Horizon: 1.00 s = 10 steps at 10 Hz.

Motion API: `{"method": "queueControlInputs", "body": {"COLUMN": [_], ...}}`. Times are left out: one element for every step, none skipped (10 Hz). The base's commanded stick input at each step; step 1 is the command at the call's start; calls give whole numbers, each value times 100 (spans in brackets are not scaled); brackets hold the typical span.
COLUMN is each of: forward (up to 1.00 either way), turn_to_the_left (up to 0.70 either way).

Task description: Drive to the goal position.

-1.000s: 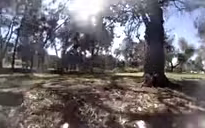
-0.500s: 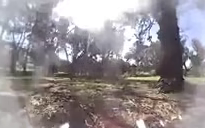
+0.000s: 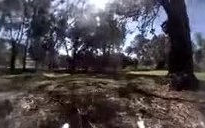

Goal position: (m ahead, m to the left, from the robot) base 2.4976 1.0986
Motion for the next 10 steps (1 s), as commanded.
{"method": "queueControlInputs", "body": {"forward": [70,70,70,70,70,70,70,70,70,70], "turn_to_the_left": [0,0,0,0,0,0,0,0,0,0]}}
